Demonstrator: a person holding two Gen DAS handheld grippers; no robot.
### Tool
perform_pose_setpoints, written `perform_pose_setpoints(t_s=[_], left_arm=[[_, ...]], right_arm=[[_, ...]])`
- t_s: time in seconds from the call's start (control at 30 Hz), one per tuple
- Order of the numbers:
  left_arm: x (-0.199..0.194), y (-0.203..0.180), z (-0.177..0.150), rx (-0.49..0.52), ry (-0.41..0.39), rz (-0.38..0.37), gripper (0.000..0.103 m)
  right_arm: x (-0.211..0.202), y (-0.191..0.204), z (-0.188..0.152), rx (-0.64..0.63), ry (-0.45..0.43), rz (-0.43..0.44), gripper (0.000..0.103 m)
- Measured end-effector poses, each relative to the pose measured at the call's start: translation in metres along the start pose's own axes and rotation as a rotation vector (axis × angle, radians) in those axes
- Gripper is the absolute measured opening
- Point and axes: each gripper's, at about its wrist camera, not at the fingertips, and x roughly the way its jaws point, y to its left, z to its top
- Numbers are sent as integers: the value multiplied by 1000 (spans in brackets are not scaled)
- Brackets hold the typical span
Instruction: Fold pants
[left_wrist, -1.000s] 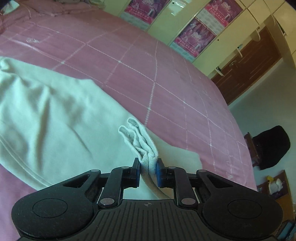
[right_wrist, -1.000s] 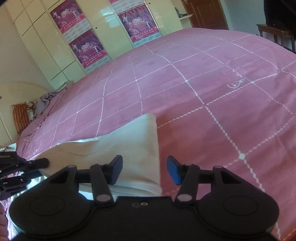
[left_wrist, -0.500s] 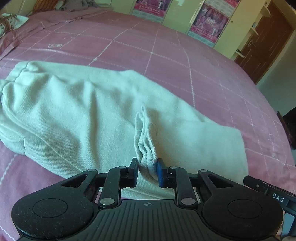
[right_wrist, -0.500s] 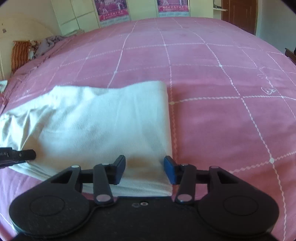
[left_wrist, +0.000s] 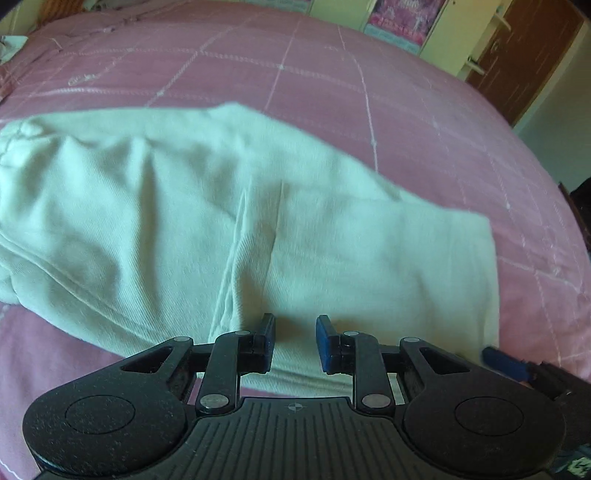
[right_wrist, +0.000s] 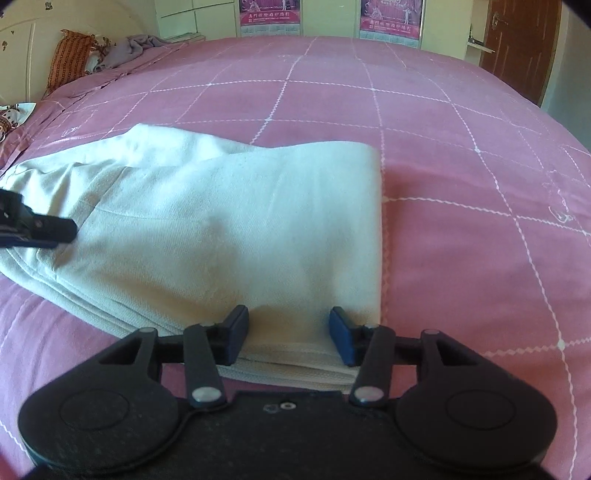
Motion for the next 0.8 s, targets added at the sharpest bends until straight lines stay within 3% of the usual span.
perform_pose_setpoints(t_s=[0.1,0.3,0.43,0.53,0.7,0.8], left_arm=[[1,-11,-10,87,-39,35,25],[-4,-19,4,105,7,47,26],[-14,-31,15,151,-41,47,28],[-18,-40,28,163,-73,28,33],[-4,-48,56,178,-112,46,39],[18,-47,71,165,-84,65,40]], right_arm=[[-1,1,-2,-9,0,-3,50],[-1,2,3,-14,8,-13,50],[-14,-3,20,33,-32,28,50],[-14,1,37,5,-67,6,49],[2,6,72,-17,-94,-22,47],[17,8,91,-12,-110,-36,43]])
